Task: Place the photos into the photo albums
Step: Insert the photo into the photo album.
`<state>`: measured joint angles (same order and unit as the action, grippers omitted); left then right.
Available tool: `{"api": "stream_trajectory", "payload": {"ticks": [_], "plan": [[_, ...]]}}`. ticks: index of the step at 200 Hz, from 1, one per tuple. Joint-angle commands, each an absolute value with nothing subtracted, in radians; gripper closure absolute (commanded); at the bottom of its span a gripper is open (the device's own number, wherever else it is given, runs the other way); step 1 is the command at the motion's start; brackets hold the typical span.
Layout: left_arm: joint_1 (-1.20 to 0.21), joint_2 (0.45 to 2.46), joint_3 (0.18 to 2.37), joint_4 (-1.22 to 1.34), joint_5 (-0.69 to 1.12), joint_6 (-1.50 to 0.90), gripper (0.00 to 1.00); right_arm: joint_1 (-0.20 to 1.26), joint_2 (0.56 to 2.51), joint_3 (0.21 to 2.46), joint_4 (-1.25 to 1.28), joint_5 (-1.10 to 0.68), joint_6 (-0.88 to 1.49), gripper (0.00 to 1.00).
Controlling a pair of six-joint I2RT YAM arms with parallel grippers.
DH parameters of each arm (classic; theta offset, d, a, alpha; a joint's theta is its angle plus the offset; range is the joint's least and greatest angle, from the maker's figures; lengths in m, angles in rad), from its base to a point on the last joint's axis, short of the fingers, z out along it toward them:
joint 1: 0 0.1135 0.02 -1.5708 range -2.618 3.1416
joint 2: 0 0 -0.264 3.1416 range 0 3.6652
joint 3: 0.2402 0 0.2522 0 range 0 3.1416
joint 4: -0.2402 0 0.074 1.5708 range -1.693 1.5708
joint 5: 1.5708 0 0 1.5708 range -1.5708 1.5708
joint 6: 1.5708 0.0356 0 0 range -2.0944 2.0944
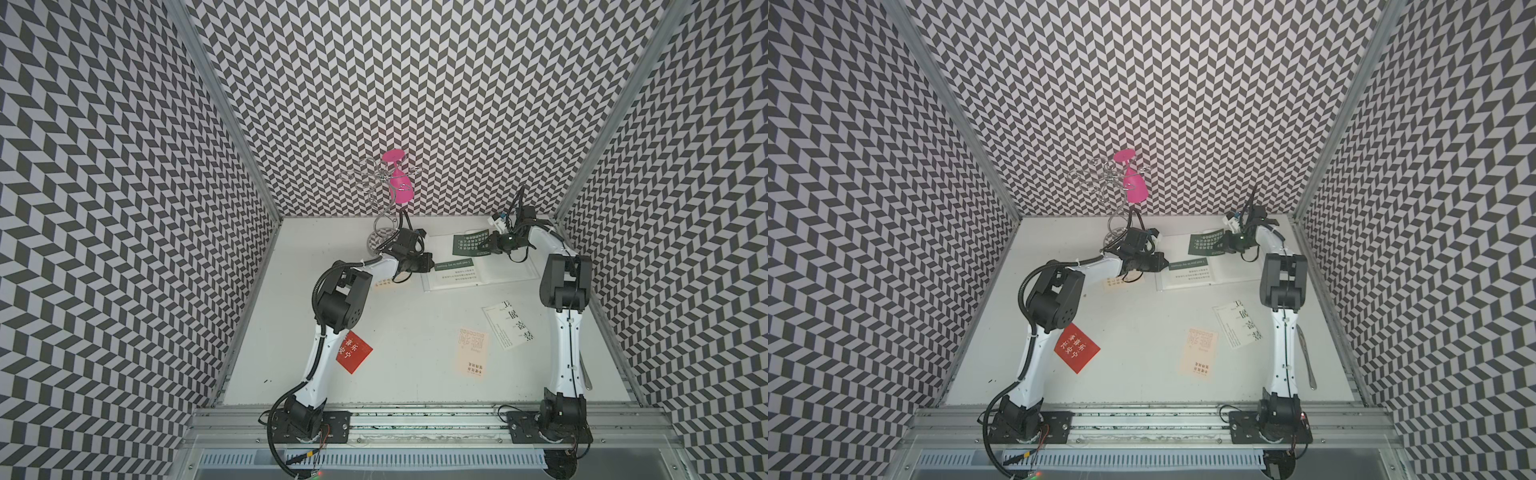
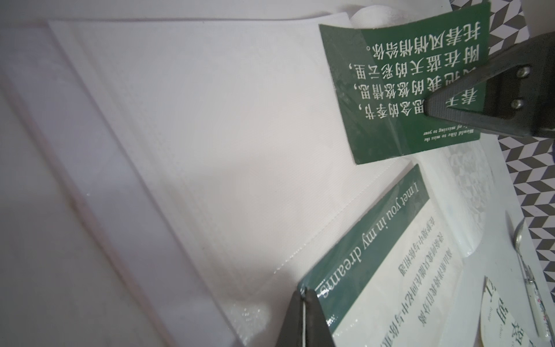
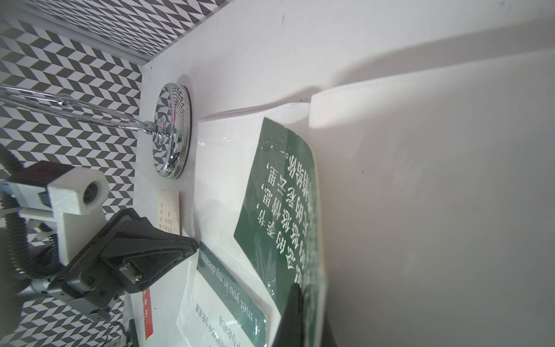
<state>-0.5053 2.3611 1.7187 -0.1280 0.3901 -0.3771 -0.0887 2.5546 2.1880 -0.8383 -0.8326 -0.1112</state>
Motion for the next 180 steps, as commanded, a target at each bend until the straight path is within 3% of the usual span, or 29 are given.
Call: {"api": "stream_trajectory", "payload": {"ticks": [1, 117, 149, 180], "plan": [[-0.495, 2.355, 1.694, -0.222, 0.353, -0.367, 0.92, -0.094, 2.550, 2.173, -0.914, -0.825, -0.161, 1.00], [-0.495, 2.357, 1.692, -0.216, 0.354, -0.376, 0.92, -0.059, 2.612, 2.242, -0.916, -0.845, -0.160, 1.00], [-0.501, 2.358, 1.690, -0.216, 0.356, -0.376, 0.92, -0.058, 2.546, 2.177, -0.784, -0.850, -0.076, 0.70], [-0.503, 2.358, 1.690, -0.213, 0.356, -0.376, 0.92, -0.058, 2.456, 2.083, -0.640, -0.818, 0.009, 0.58]]}}
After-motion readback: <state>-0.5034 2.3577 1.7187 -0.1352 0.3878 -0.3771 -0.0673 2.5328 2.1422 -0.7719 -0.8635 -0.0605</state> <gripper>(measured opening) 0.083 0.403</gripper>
